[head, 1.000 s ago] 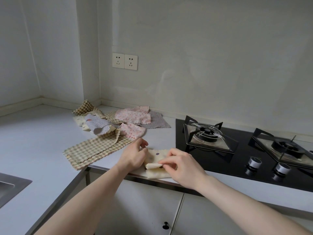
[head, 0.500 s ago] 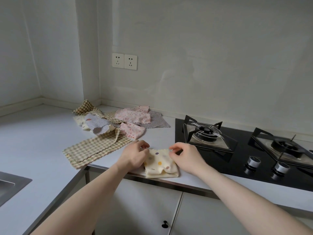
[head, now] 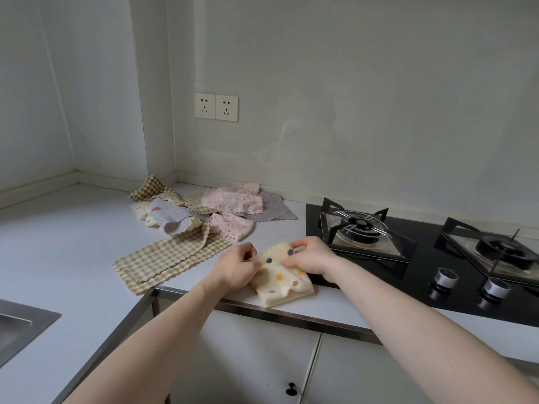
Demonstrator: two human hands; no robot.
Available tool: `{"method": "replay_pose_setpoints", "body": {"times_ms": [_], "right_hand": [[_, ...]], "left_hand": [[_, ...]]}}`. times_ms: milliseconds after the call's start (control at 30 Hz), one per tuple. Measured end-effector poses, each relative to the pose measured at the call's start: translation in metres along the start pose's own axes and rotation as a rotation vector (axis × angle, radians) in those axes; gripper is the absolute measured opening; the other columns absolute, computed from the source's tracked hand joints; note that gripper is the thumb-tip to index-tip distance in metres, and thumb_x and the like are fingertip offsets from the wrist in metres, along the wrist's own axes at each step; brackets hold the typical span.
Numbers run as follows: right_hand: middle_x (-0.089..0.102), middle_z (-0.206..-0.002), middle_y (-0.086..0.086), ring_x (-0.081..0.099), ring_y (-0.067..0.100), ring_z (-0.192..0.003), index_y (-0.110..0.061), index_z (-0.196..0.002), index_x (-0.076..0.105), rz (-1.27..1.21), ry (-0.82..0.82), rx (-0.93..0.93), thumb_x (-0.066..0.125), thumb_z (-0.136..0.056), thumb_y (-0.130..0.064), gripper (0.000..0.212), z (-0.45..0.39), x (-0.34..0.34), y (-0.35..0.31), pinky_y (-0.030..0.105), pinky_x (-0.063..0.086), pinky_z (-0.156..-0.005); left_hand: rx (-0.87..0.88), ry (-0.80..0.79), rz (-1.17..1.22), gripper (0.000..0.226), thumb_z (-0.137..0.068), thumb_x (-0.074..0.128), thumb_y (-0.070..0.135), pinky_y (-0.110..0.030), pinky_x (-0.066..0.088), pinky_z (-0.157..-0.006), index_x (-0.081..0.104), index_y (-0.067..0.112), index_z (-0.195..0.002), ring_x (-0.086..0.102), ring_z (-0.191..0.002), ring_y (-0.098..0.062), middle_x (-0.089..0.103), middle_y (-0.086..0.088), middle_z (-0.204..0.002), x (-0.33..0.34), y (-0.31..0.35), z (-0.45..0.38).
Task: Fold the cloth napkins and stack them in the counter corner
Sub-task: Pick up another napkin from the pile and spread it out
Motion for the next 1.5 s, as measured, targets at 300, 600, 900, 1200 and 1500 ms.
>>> {"method": "replay_pose_setpoints", "body": {"times_ms": [300, 600, 900, 1200, 1500], "right_hand": [[0.071, -0.114, 0.003, 0.07, 0.015, -0.088, -0.028, -0.126, 0.058, -0.017, -0.129, -0.184, 0.071, -0.089, -0.013, 0.042, -0.004, 0.002, -0.025, 0.03, 0.056, -0.077], [0.072, -0.104, -0.003, 0.071, 0.014, -0.093, -0.03, -0.109, 0.068, 0.244, -0.106, -0.132, 0.081, -0.075, -0.033, 0.037, 0.001, 0.013, -0.011, 0.033, 0.06, -0.083], [0.069, -0.084, -0.016, 0.06, 0.001, -0.08, -0.034, -0.09, 0.076, 0.223, 0.014, -0.319, 0.076, -0.087, -0.021, 0.013, 0.003, 0.0, -0.019, 0.02, 0.045, -0.075], [0.072, -0.099, -0.008, 0.061, 0.014, -0.097, -0.027, -0.095, 0.078, 0.352, 0.304, -0.538, 0.057, -0.085, 0.0, 0.035, 0.012, 0.004, -0.023, 0.028, 0.049, -0.089], [0.061, -0.093, -0.009, 0.06, 0.014, -0.091, -0.025, -0.081, 0.077, 0.2, 0.391, -0.51, 0.061, -0.081, 0.005, 0.033, 0.012, 0.001, -0.015, 0.031, 0.053, -0.084]], "left_hand": [[-0.026, -0.045, 0.326, 0.044, -0.083, 0.077, 0.033, -0.024, 0.05, -0.065, 0.056, 0.028, -0.121, 0.066, -0.083, -0.01, 0.078, 0.002, -0.089, -0.013, 0.008, 0.006], [0.03, 0.086, 0.224, 0.028, -0.093, 0.064, 0.013, -0.019, 0.05, -0.054, 0.069, 0.028, -0.116, 0.068, -0.074, -0.012, 0.065, -0.004, -0.1, -0.016, -0.003, 0.0], [0.017, 0.069, 0.325, 0.044, -0.074, 0.073, 0.013, -0.026, 0.055, -0.059, 0.061, 0.024, -0.116, 0.068, -0.079, -0.017, 0.068, -0.003, -0.11, -0.012, -0.002, 0.003], [0.166, 0.312, 0.091, 0.015, -0.087, 0.075, 0.021, -0.008, 0.039, -0.066, 0.078, 0.035, -0.087, 0.06, -0.086, -0.002, 0.063, 0.011, -0.098, -0.018, -0.002, 0.003], [0.206, 0.241, 0.183, 0.027, -0.08, 0.075, 0.007, -0.013, 0.053, -0.083, 0.078, 0.033, -0.084, 0.068, -0.1, 0.003, 0.072, 0.011, -0.115, -0.016, 0.0, 0.004]]}}
Point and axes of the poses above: each hand's wrist, its own z-axis away from the middle knuckle, its own x-axis out of the palm, y = z × x, the point moved 4 cm from there along -z, towards the middle knuckle
